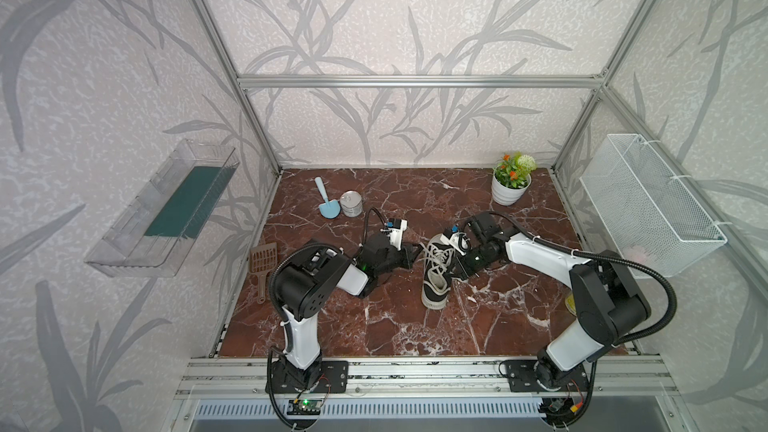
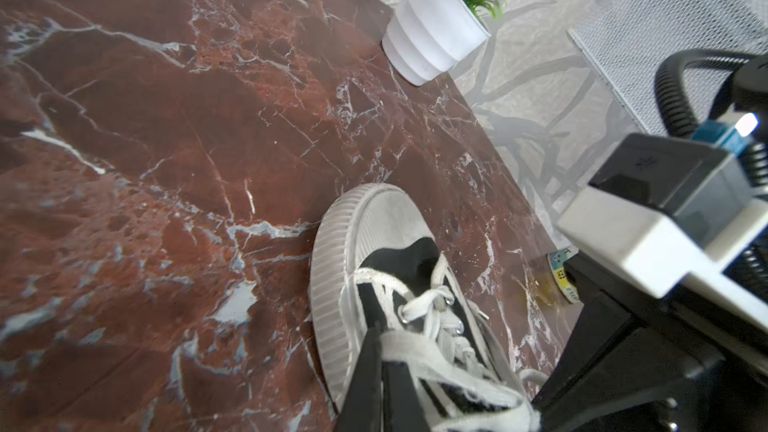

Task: Tie the shoes

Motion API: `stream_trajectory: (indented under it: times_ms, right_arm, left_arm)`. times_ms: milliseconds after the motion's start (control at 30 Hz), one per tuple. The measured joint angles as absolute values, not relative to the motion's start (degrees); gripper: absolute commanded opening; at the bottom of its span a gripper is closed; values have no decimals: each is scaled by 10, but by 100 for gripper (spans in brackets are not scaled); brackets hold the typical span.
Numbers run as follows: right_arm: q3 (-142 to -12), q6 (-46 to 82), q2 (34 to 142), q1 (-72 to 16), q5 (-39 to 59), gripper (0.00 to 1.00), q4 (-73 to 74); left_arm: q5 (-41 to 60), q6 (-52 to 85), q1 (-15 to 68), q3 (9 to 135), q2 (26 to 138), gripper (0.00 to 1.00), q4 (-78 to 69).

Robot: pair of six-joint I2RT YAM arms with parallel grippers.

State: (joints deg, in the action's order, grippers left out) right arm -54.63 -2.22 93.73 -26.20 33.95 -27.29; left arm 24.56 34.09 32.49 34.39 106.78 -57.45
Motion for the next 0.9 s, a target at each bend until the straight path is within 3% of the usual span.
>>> stream_trajectory:
  times_ms: [533,900]
  right_arm:
    - [-546,-30,937,-262,336,0,-272]
    - [-546,-30,937,-262,335,0,-271]
  left_arm:
    - [142,149,342,385,904,0,-260]
    - [82,55,354,414,897,0,-135]
